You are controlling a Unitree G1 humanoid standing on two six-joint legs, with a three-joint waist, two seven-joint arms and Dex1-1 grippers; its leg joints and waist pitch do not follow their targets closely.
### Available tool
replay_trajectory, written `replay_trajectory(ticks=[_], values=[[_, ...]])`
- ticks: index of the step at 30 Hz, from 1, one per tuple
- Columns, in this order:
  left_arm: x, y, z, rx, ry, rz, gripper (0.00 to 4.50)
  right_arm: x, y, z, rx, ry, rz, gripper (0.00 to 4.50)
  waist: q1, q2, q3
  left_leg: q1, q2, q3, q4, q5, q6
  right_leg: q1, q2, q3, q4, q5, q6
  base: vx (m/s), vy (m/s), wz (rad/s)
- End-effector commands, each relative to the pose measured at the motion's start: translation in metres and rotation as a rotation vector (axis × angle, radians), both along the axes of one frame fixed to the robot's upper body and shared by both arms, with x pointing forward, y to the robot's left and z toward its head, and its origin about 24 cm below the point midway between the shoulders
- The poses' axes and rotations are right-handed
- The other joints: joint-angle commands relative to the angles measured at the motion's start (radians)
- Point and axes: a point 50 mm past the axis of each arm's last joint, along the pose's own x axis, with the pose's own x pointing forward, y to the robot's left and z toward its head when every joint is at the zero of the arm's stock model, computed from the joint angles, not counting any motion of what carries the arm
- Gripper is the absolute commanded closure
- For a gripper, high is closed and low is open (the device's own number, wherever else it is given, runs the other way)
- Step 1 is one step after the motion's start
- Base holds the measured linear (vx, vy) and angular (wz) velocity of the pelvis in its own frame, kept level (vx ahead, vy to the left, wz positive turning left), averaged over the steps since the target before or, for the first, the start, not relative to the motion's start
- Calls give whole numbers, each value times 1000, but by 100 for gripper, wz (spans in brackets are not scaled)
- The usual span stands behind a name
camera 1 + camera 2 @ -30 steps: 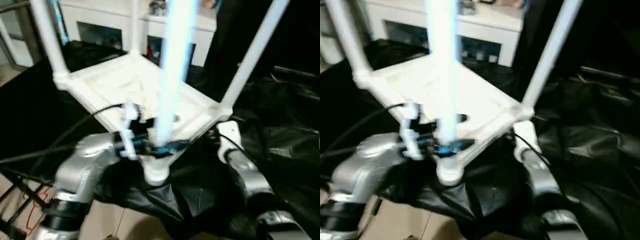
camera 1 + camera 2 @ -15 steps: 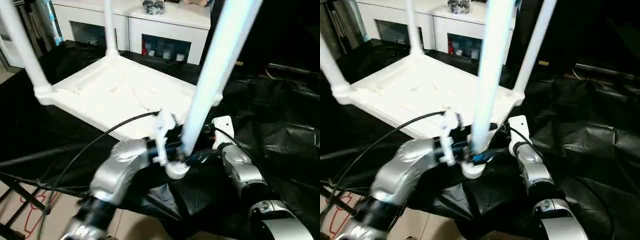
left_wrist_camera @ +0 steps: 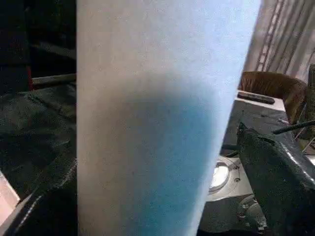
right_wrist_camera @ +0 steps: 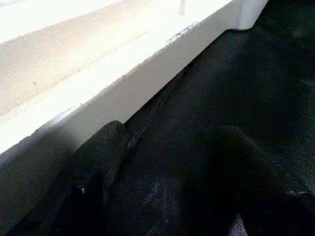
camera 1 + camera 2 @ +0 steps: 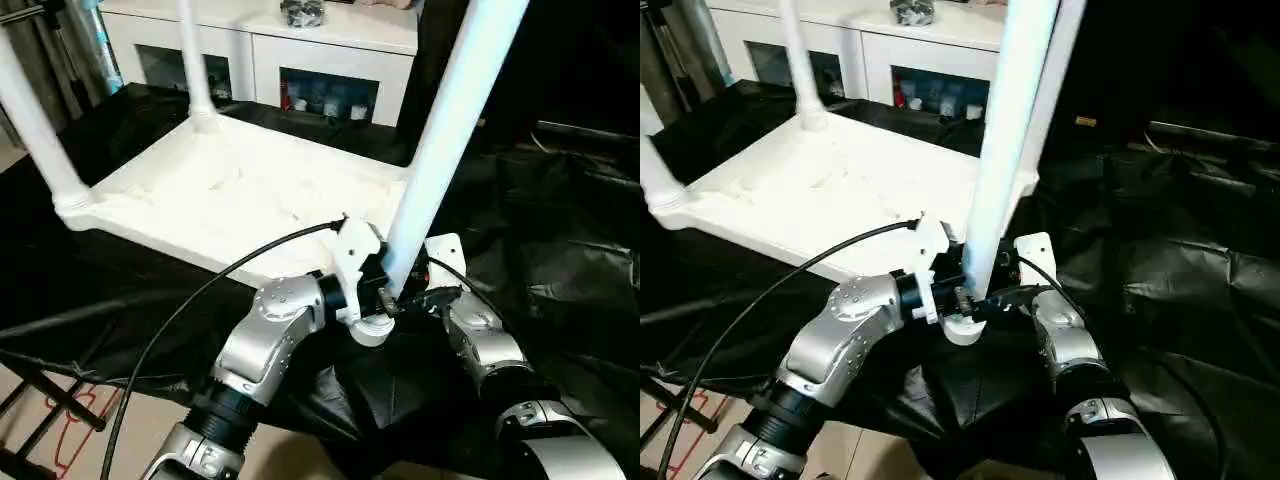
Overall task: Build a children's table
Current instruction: Rotate table base
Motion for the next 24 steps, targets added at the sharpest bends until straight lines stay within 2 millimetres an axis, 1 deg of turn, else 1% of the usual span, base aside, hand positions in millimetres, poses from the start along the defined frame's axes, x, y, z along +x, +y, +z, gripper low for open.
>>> replay_trajectory(ticks=[1, 3, 4, 5, 7, 9, 10, 13, 14, 17, 18, 19, 20, 21, 22, 23, 24], values=[[-5, -19, 5, -6, -16, -75, 5, 6, 29, 10, 63, -34, 129, 124, 7, 10, -65, 5, 15, 1, -65, -273, 12, 51, -45, 33, -74, -167, -212, 0, 0, 0], [-5, -22, 6, -10, -19, -74, 5, 7, 32, 12, 80, -39, 148, 124, 6, 11, -65, 5, 14, 1, -64, -274, 16, 52, -45, 33, -73, -158, -221, 0, 0, 0], [-4, -25, 7, -19, -21, -67, 5, 8, 34, 14, 96, -39, 166, 124, 7, 14, -65, 5, 14, 1, -65, -276, 17, 53, -45, 32, -73, -161, -223, 0, 0, 0], [-4, -26, 8, -21, -22, -67, 5, 8, 36, 15, 105, -40, 183, 124, 6, 12, -65, 5, 15, 1, -64, -278, 18, 53, -46, 32, -74, -160, -226, 0, 0, 0], [-4, -27, 8, -22, -26, -70, 5, 8, 40, 16, 139, -36, 226, 124, 7, 11, -66, 4, 16, 1, -64, -274, 25, 55, -47, 33, -73, -152, -232, 0, 0, 0], [-2, -27, 9, -22, -28, -65, 5, 9, 39, 17, 140, -35, 235, 124, 6, 11, -67, 2, 16, 1, -63, -257, 31, 57, -48, 32, -71, -135, -240, 0, 0, 0], [-2, -27, 9, -22, -29, -62, 5, 10, 38, 17, 136, -35, 232, 124, 6, 13, -67, 2, 16, 1, -63, -250, 34, 56, -48, 32, -70, -129, -247, 0, 0, 0], [1, -25, 9, -22, -36, -50, 5, 11, 36, 18, 137, -36, 240, 124, 8, 12, -67, 3, 18, 2, -62, -240, 40, 56, -49, 32, -69, -113, -259, 0, 0, 0], [2, -25, 9, -21, -41, -39, 5, 12, 34, 18, 129, -35, 232, 124, 9, 13, -67, 4, 18, 2, -61, -234, 43, 56, -49, 32, -67, -103, -265, 0, 0, 0], [6, -21, 7, -3, -64, 10, 5, 14, 28, 18, 94, -34, 190, 124, 11, 15, -65, 5, 19, 2, -62, -239, 43, 55, -50, 32, -69, -113, -267, 0, 0, 0], [13, -15, 6, 31, -104, 73, 5, 17, 17, 18, 57, -36, 123, 124, 14, 14, -66, 5, 19, 1, -62, -234, 40, 56, -50, 32, -70, -116, -262, 0, 0, 0], [15, -13, 5, 41, -117, 91, 5, 18, 14, 18, 49, -36, 103, 124, 14, 16, -66, 7, 19, 1, -63, -235, 37, 55, -51, 32, -70, -120, -257, 0, 0, 0], [21, -6, 1, 101, -140, 150, 5, 19, 5, 18, 25, -32, 49, 124, 14, 16, -65, 8, 18, 2, -63, -240, 35, 55, -50, 32, -69, -125, -255, 0, 0, 0], [23, -4, 0, 117, -145, 165, 5, 19, 2, 18, 19, -31, 36, 124, 15, 17, -65, 10, 18, 2, -63, -246, 32, 52, -49, 32, -70, -136, -247, 0, 0, 0], [29, 5, -3, 156, -154, 197, 5, 21, -7, 19, 15, -35, -6, 124, 18, 18, -65, 9, 17, 1, -63, -245, 29, 54, -51, 32, -70, -143, -241, 0, 0, 0], [29, 6, -3, 158, -155, 199, 5, 21, -7, 19, 15, -35, -9, 124, 19, 18, -65, 10, 16, 2, -63, -244, 27, 53, -50, 32, -70, -145, -237, 0, 0, 0], [34, 19, -5, 177, -153, 217, 5, 22, -17, 22, 21, -42, -33, 124, 22, 18, -66, 8, 14, 2, -61, -234, 25, 55, -50, 33, -68, -136, -235, 0, 0, 0]])
